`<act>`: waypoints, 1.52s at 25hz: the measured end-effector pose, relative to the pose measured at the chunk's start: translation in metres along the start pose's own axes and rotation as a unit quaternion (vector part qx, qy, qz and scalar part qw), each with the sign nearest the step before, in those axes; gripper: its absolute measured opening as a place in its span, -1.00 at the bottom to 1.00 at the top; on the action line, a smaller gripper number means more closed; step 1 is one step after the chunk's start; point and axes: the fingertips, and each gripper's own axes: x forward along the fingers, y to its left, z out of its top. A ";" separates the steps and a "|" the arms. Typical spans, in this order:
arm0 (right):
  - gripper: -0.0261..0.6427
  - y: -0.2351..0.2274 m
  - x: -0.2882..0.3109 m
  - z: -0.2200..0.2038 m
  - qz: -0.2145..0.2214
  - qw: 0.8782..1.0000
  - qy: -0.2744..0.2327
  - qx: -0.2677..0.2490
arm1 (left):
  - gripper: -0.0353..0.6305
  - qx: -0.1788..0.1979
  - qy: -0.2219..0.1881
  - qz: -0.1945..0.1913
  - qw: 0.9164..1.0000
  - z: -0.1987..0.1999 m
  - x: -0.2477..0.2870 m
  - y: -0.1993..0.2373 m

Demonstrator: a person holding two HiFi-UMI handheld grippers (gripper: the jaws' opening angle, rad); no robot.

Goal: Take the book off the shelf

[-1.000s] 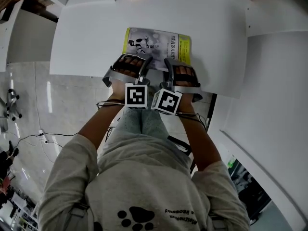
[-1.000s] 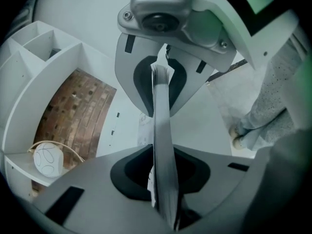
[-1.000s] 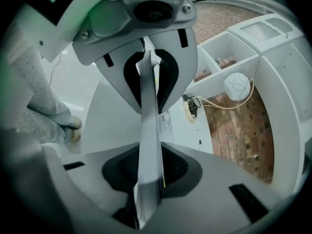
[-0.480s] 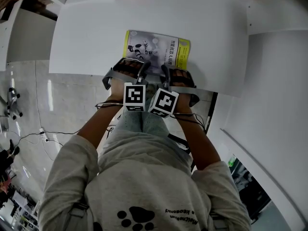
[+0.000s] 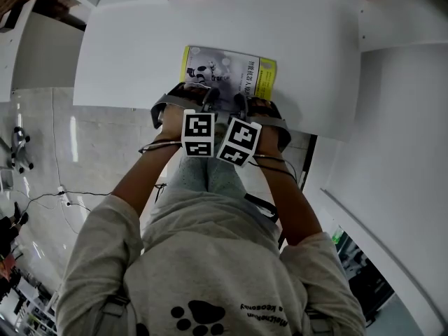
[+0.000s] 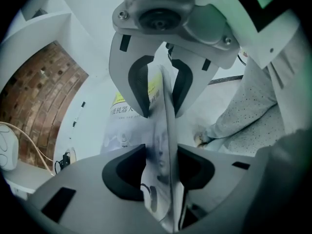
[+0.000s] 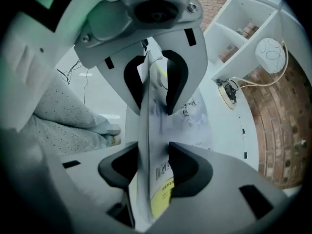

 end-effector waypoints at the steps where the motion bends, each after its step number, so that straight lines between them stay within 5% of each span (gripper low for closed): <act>1: -0.43 0.001 0.000 0.000 0.008 1.000 0.001 -0.002 | -0.41 0.001 0.003 -0.005 1.000 0.000 0.000 -0.001; 10: -0.19 0.016 -0.006 0.005 0.094 0.994 -0.018 0.043 | -0.12 -0.038 0.003 -0.120 0.992 0.002 -0.006 -0.018; 19: -0.17 0.005 -0.026 0.014 0.099 0.989 -0.052 0.101 | -0.12 -0.098 -0.025 -0.147 0.984 0.012 -0.019 -0.015; 27: -0.18 -0.024 -0.040 0.019 0.043 0.978 -0.094 0.183 | -0.31 -0.152 -0.045 -0.117 0.980 0.012 -0.030 0.004; 32: -0.19 -0.040 -0.050 0.018 0.007 0.968 -0.112 0.223 | -0.53 -0.187 -0.058 -0.063 0.979 0.014 -0.035 0.023; 38: -0.66 -0.071 -0.072 0.013 -0.077 0.946 -0.145 0.280 | -0.77 -0.266 -0.083 0.004 0.960 0.015 -0.047 0.049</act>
